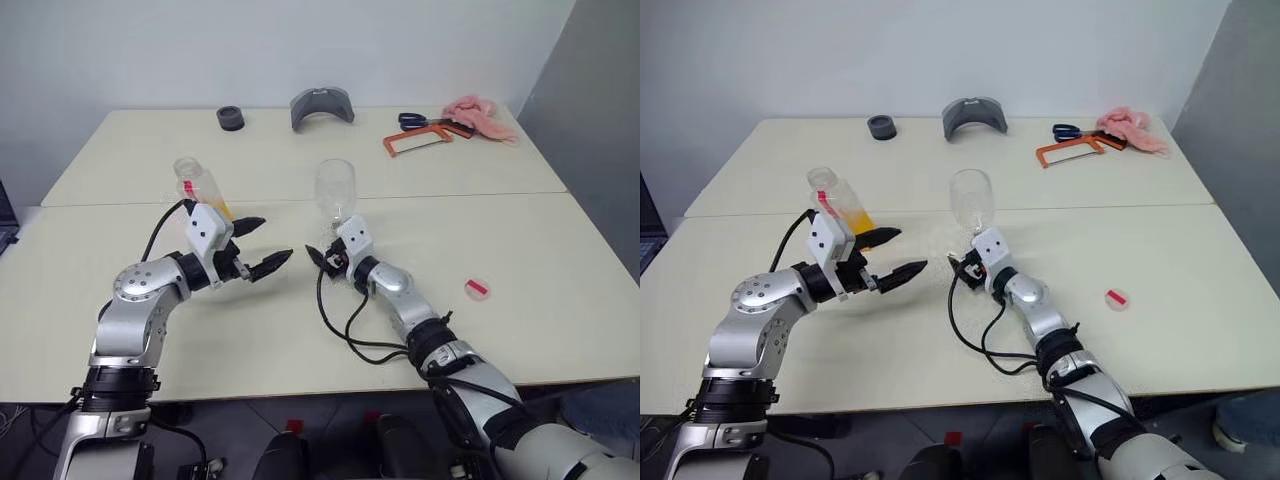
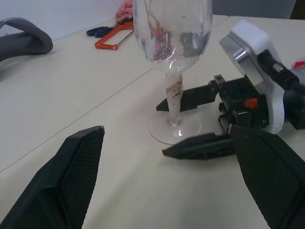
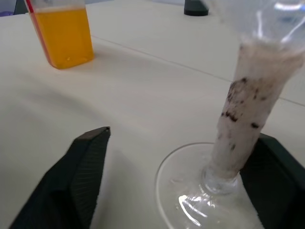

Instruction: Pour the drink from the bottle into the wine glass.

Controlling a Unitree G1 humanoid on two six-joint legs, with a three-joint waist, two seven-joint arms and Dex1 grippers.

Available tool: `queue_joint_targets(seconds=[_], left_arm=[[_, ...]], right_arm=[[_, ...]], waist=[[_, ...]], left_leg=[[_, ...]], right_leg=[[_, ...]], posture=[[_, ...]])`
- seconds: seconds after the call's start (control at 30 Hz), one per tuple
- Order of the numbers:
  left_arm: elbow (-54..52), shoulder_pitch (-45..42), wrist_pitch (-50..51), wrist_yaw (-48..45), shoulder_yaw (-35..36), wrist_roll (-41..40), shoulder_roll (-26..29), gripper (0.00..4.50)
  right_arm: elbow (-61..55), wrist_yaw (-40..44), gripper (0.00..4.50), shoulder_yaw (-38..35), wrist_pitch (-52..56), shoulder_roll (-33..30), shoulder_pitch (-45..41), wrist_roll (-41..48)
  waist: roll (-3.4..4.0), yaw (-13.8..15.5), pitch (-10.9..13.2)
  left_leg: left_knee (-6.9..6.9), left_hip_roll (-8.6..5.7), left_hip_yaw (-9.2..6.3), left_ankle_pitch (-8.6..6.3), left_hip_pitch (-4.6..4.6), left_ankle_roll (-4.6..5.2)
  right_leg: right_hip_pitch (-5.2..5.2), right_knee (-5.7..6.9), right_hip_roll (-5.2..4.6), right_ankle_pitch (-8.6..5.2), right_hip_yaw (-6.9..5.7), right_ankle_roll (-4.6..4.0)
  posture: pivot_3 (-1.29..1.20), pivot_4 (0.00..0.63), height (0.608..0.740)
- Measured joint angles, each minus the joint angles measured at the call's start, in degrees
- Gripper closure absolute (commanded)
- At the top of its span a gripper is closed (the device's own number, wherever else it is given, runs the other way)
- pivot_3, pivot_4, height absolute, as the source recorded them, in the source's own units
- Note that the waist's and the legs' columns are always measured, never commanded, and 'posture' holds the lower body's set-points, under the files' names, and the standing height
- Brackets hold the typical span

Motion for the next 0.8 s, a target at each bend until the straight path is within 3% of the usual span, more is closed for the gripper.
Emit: queue_joint_targets(seconds=[0.37, 0.6, 0.8], left_arm=[[-1.9, -0.7, 1.6, 1.7, 0.0, -2.2, -0.9, 0.00], [-2.1, -0.7, 2.3, 2.6, 0.1, -3.2, -1.4, 0.00], [-2.0, 1.3, 2.0, 4.1, 0.5, -3.3, -2.5, 0.00]], right_arm=[[-9.7, 1.2, 0.05, 0.2, 2.9, -2.6, 5.5, -0.1], [-23.8, 4.0, 0.05, 2.0, 8.4, -7.7, 14.4, -0.2], [-44.4, 8.9, 0.05, 4.9, 17.0, -14.7, 25.9, 0.0]], waist=[[0.00, 0.5, 0.0], [-0.01, 0.7, 0.0], [0.00, 0.9, 0.0]], left_leg=[[0.01, -0.02, 0.00, 0.00, -0.03, 0.00], [0.01, -0.01, 0.00, 0.00, -0.06, 0.00], [0.02, -0.03, -0.01, 0.00, -0.10, 0.00]], right_leg=[[0.00, -0.01, -0.01, 0.00, -0.01, 0.00], [0.00, -0.05, -0.01, 0.00, -0.02, 0.00], [0.02, -0.12, -0.03, -0.01, -0.03, 0.02]], posture=[[0.00, 0.150, 0.740], [0.00, 0.150, 0.740], [0.00, 0.150, 0.740]])
